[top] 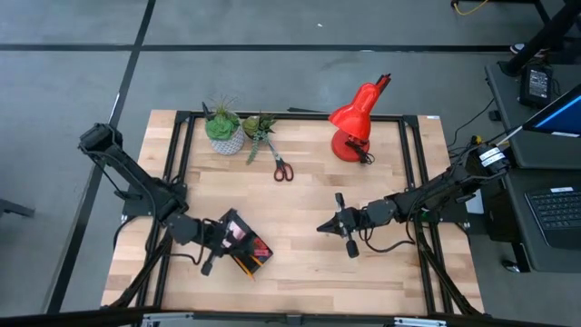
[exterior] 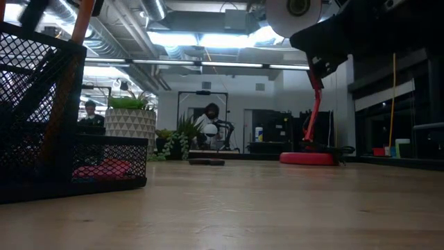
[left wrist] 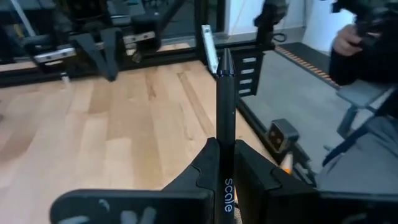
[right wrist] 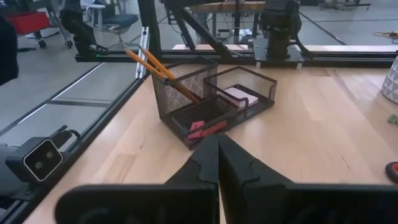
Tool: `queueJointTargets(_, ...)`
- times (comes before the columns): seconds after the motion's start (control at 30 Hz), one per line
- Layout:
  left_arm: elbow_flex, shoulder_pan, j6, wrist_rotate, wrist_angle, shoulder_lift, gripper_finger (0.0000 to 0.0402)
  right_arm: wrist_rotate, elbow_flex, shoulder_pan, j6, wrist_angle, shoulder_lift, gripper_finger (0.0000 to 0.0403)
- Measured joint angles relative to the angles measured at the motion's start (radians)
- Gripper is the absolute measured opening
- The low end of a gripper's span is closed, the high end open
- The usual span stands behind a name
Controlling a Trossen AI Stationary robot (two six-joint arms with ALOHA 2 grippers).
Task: Pick and place office supplies into organizer
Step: Put the black pen into the black desk organizer
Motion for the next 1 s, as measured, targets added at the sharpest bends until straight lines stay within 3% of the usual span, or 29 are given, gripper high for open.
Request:
queueJointTargets(0.3,-0.001,-0.009,-0.003,-0.014,-0.011,0.016,0.0022,0.035,0.0,-0.002,-0.002,0.004,0.0,0.0)
queueJointTargets(0.53,-0.001,0.012,-0.002,-0.025,0.031,0.096,0.0022,0.035,0.0,-0.002,-0.002,0.004,0.0,0.0)
queueJointTargets(1.0,-0.222,0.03,-0.058,-0.016,0.463,0.148,0.0022,0.034,-0.001,-0.002,-0.001,0.01,0.0,0.0)
